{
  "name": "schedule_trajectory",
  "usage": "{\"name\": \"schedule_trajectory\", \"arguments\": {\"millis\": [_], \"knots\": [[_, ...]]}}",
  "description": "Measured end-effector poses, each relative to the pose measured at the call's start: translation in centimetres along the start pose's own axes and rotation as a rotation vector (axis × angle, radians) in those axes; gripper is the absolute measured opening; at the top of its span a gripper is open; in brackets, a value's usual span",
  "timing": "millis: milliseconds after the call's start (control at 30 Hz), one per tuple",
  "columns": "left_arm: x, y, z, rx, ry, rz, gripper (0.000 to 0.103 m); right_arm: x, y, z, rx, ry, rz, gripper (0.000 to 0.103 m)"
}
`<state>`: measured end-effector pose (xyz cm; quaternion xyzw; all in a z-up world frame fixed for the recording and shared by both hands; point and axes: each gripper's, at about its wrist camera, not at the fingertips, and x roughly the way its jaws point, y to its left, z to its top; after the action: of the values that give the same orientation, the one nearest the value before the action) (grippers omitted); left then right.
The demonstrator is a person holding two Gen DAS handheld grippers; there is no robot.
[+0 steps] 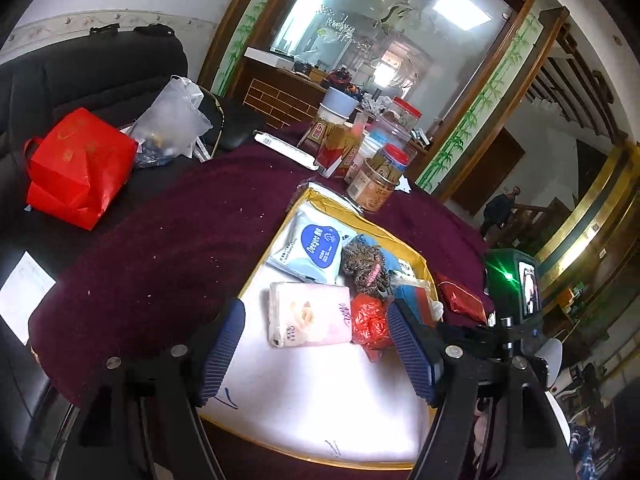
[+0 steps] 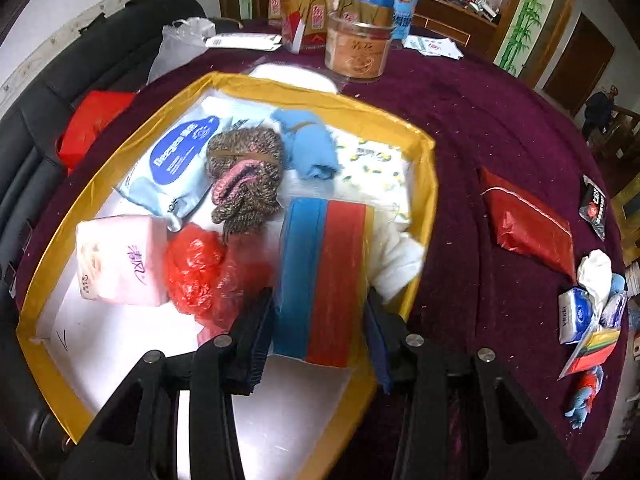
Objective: Organize soft objects
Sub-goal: 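Move both grippers back to the remaining items on the table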
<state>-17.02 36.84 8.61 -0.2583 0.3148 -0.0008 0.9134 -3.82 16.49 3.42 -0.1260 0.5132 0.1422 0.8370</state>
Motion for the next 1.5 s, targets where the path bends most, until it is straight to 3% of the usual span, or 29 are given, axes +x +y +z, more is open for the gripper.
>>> {"name": "schedule_trajectory", "arguments": {"millis": [133, 200, 233, 333, 500, 667, 800, 967, 1133, 1333, 1400, 1433, 1500], "knots": [[-0.1, 0.5, 0.0, -0.013, -0.001, -0.003, 0.077, 1.1, 0.6, -0.5, -0.004, 0.069, 0.083, 0.046], [-0.1, 0.7, -0.1, -0.016, -0.002, 0.0, 0.078, 0.6, 0.2, -0.5, 0.016, 0.059, 0.104, 0.054], [-0.1, 0.8, -0.1, -0.02, -0.002, 0.002, 0.078, 0.3, 0.0, -0.5, 0.024, 0.052, 0.118, 0.067], [-0.1, 1.1, -0.2, -0.027, -0.001, 0.007, 0.078, -1.2, -1.0, -0.5, 0.046, 0.007, 0.173, 0.074], [0.3, 0.6, -0.4, -0.02, 0.012, 0.016, 0.078, -4.2, -3.8, -0.9, 0.099, -0.103, 0.229, 0.075], [1.5, -2.2, -1.3, 0.077, 0.073, 0.023, 0.078, -6.7, -7.7, -2.0, 0.172, -0.201, 0.244, 0.075], [3.4, -5.2, -2.4, 0.217, 0.155, 0.071, 0.078, -8.7, -10.5, -3.0, 0.186, -0.278, 0.19, 0.075], [8.4, -7.4, -3.4, 0.398, 0.281, 0.3, 0.078, -10.0, -14.1, -4.6, 0.227, -0.306, 0.168, 0.075], [12.4, -7.4, -2.8, 0.455, 0.33, 0.442, 0.078, -11.0, -18.4, -6.4, 0.308, -0.328, 0.153, 0.075], [12.5, -6.8, -0.5, 0.369, 0.304, 0.403, 0.078, -14.3, -24.7, -9.5, 0.405, -0.401, 0.088, 0.076], [11.0, -7.1, -0.7, 0.36, 0.259, 0.362, 0.078, -16.3, -26.6, -11.2, 0.414, -0.487, 0.002, 0.087], [10.0, -7.5, -0.8, 0.358, 0.221, 0.337, 0.078, -16.9, -27.1, -11.9, 0.414, -0.521, -0.03, 0.098], [7.1, -8.6, -0.9, 0.371, 0.109, 0.273, 0.078, -18.4, -29.1, -13.8, 0.436, -0.638, -0.103, 0.103]]}}
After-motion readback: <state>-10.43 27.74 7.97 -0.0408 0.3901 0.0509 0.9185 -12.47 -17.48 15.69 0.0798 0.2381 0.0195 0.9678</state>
